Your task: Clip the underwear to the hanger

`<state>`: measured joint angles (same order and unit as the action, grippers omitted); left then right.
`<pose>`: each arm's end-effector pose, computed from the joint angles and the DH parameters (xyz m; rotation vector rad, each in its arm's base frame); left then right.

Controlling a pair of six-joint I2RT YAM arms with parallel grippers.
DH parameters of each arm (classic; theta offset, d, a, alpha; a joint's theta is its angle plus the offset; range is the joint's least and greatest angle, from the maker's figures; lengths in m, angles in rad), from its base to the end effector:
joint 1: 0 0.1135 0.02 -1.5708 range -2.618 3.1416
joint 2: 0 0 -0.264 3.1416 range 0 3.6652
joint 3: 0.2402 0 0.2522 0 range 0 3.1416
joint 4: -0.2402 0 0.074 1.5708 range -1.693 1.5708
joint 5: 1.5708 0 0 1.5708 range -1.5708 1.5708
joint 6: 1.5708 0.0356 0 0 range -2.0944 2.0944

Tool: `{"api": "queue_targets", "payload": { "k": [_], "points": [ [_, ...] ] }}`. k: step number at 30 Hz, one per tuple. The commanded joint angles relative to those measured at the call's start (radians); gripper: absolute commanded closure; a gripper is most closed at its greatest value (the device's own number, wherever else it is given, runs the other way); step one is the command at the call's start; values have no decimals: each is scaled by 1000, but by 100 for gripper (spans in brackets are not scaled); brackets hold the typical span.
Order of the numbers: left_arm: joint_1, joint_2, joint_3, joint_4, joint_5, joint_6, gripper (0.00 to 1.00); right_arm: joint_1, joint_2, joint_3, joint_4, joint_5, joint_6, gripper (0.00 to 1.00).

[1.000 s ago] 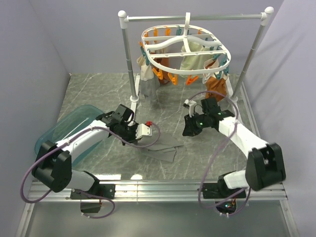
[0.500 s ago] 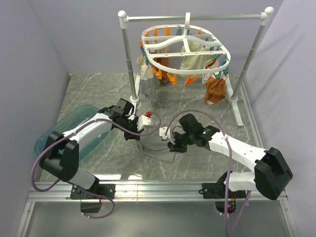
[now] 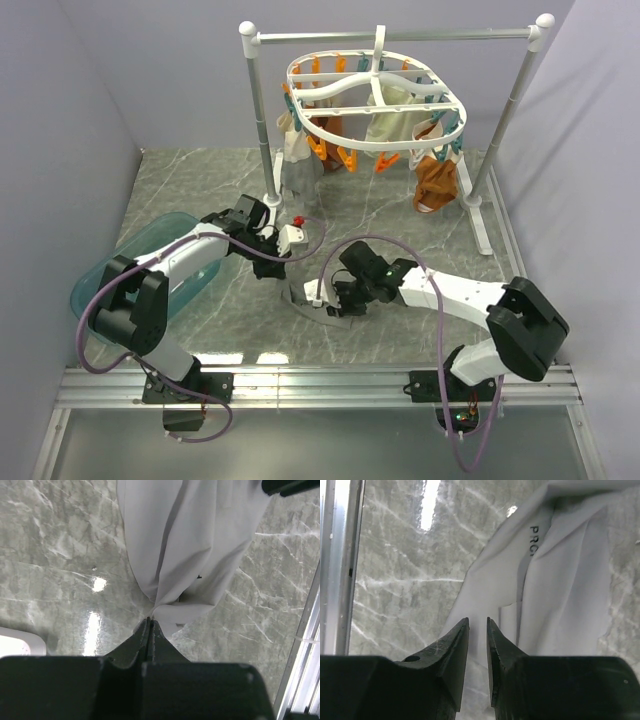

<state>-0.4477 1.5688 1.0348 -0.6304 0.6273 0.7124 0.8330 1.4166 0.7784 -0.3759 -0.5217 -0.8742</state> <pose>0.2628 -0.1494 0.2100 1.5479 2.0498 -0.7544 0.1667 0.2098 0.1876 -2.0117 1.5012 0.6532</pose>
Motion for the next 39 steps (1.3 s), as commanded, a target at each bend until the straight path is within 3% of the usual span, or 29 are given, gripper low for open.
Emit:
{"api": "queue_targets", "payload": {
  "k": [1,17,39],
  "points": [
    [6,-1,30,31,52,-8,100,14,22,59,52,14,-32,71],
    [24,-24,1,43,69,7,100,38,128,114,52,104,-75,70],
    [55,-23,-19,44,95,38,100,55,196,165,-72,146,-132,69]
  ]
}}
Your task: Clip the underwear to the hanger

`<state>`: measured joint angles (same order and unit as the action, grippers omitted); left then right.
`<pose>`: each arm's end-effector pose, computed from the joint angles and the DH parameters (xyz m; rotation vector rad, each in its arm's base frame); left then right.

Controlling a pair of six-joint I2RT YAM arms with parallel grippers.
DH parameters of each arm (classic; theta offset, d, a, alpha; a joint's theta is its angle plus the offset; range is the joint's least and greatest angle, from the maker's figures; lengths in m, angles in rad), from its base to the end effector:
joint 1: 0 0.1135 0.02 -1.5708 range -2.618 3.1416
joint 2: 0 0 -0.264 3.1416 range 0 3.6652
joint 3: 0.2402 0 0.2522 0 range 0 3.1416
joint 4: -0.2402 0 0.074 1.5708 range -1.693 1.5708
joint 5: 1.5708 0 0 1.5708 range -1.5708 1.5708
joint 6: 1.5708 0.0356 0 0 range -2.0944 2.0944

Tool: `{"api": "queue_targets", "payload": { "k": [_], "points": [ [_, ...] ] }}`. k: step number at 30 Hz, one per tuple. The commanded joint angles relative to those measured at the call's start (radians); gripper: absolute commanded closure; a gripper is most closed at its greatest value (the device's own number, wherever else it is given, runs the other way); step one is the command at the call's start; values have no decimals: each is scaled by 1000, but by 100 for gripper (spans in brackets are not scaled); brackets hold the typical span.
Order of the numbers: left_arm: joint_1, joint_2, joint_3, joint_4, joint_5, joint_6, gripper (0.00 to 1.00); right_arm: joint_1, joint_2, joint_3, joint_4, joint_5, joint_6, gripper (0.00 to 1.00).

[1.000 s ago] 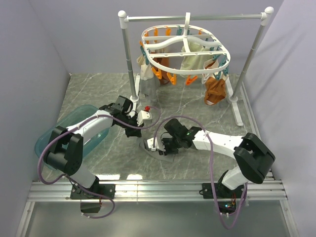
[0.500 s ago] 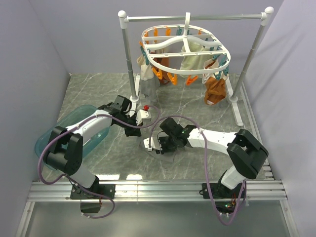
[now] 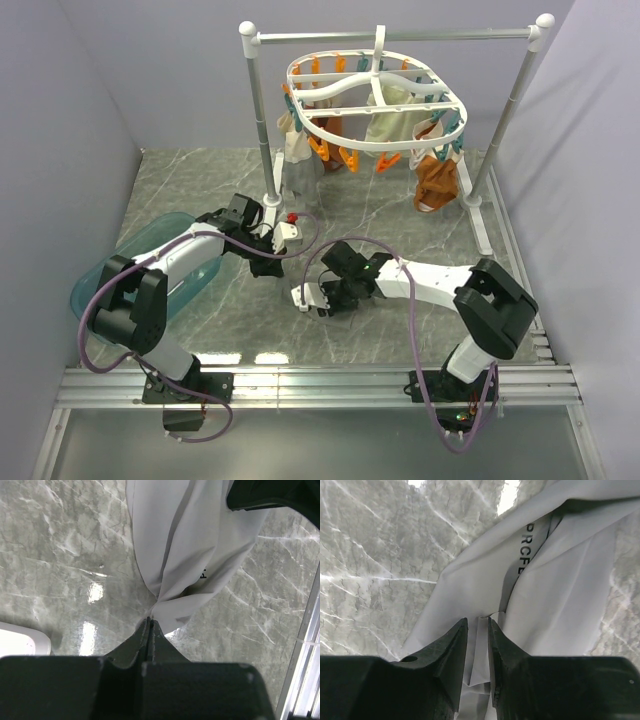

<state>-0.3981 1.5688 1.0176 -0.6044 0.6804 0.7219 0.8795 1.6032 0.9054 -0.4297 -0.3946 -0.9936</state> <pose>0.2684 -0.1372 0.2073 1.4971 2.0343 -0.7944 0.1811 0.2403 0.1694 -2.1947 1.4670 0.4924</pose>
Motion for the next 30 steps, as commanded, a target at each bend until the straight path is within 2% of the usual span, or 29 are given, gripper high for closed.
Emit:
{"api": "queue_targets", "payload": {
  "k": [1,9,19,22,25,26,30],
  "points": [
    [7,-23,-1,17,47,30,100,10,8,38,-17,23,-11,69],
    [10,-23,-8,23,51,34,100,9,32,56,-15,39,-2,69],
    [18,-21,-7,26,56,37,100,9,66,86,-43,43,-10,73],
    [19,-18,-2,22,54,39,100,10,70,90,-55,45,-16,77],
    [22,-18,-2,22,54,42,100,9,67,86,-58,43,-22,87],
    [22,-18,-1,23,53,40,100,9,64,82,-60,36,-23,94],
    [24,-21,1,14,50,44,100,7,12,92,-93,17,7,100]
  ]
}}
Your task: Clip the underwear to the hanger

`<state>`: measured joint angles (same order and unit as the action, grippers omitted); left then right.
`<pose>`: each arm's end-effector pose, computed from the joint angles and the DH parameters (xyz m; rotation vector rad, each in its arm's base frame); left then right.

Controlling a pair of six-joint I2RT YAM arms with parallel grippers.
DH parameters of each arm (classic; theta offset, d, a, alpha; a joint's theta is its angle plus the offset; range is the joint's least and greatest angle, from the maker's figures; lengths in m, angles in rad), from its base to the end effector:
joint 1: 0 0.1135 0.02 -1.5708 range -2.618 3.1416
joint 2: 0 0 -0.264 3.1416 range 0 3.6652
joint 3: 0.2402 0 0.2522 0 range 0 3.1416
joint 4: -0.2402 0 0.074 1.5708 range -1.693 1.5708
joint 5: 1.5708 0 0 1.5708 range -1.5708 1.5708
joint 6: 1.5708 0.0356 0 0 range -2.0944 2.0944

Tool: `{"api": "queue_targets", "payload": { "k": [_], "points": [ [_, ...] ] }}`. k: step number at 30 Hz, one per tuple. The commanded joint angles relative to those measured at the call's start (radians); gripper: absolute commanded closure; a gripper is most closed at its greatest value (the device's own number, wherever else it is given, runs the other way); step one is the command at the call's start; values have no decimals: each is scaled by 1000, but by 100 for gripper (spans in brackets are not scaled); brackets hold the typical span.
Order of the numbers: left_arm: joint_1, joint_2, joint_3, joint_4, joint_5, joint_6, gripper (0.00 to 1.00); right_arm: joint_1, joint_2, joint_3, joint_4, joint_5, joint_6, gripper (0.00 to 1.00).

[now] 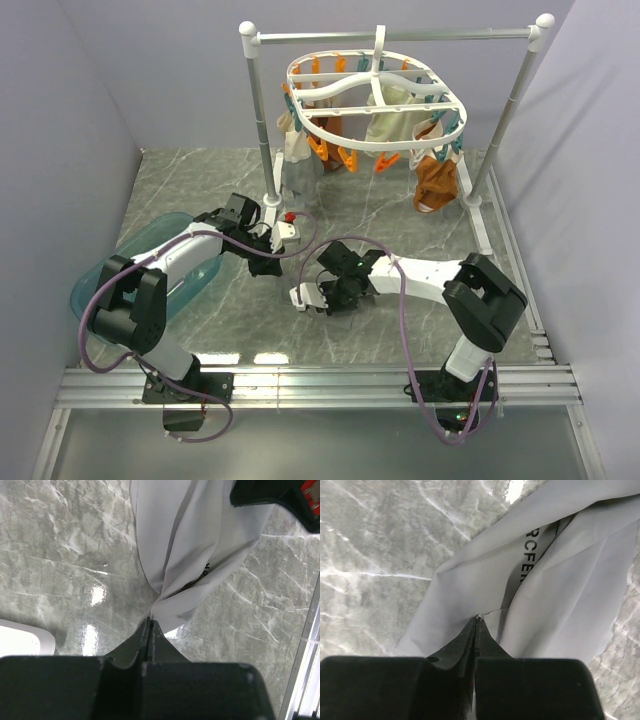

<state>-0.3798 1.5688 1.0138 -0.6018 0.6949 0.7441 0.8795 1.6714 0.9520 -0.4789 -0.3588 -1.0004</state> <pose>0.2702 -0.1324 0.2066 1.4959 2.0181 -0.7968 0.1876 0.2463 0.1599 -2.2463 1.5259 0.4604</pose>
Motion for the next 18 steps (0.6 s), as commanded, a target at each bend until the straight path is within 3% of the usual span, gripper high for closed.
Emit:
{"api": "queue_targets", "payload": {
  "k": [1,11,18],
  "points": [
    [5,-24,5,8,35,23,100,6,-70,47,-49,-23,23,100],
    [27,-72,2,-4,37,9,100,-105,-311,34,-132,-66,137,100],
    [58,-170,2,2,61,-38,100,-318,-513,33,-168,-135,258,100]
  ]
}}
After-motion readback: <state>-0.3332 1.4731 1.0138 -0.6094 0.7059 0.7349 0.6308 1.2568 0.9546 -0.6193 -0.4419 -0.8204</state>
